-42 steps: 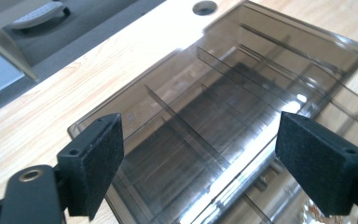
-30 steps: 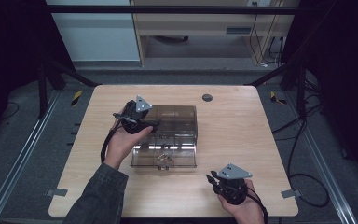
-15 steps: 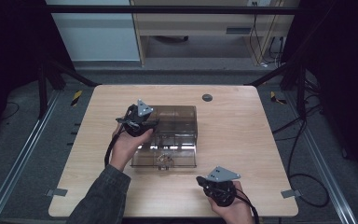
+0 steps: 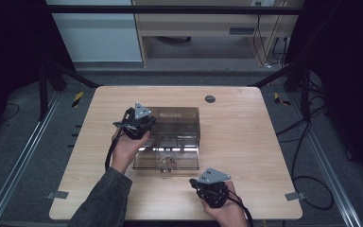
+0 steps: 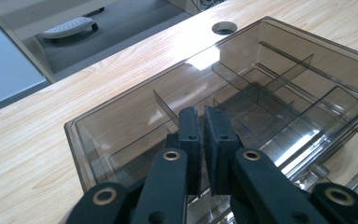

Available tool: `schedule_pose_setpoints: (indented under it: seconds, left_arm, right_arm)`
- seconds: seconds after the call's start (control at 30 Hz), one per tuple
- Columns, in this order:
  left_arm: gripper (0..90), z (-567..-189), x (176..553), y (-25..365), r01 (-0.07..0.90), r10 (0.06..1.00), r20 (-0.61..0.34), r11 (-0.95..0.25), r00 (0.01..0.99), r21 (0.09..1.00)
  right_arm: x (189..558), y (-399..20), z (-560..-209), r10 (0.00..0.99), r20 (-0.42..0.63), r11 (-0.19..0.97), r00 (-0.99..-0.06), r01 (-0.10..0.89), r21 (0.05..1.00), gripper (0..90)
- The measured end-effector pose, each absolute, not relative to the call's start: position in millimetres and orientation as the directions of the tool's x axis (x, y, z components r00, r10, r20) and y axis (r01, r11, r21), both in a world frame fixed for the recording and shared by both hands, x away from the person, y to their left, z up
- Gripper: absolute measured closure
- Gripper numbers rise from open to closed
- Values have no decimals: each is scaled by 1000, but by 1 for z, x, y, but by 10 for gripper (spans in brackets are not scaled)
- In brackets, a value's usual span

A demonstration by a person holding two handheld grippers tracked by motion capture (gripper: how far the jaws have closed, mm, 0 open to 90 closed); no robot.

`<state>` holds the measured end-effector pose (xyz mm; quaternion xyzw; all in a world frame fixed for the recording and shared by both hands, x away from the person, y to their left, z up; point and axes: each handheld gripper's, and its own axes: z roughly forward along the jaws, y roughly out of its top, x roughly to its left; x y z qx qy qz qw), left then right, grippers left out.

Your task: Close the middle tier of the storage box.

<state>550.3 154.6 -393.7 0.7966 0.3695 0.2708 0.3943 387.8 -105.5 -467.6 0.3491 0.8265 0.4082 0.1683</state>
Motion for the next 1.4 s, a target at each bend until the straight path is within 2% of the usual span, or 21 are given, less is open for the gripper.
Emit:
schedule_pose_setpoints:
  seconds: [0.4,0.87,1.4]
  left_arm:
    - [874,-402,550,155,397,817,130,-404,562,824]
    - [864,-410,552,156,416,823,106,-389,558,822]
    - [879,-411,551,155,411,820,125,-404,558,817]
  right_arm:
    - [395,-85,-466,696,-19,446,-718,411,795,900]
    - [412,-70,-475,705,-28,459,-708,426,779,900]
    - [419,-57,-482,717,-30,458,-696,438,773,900]
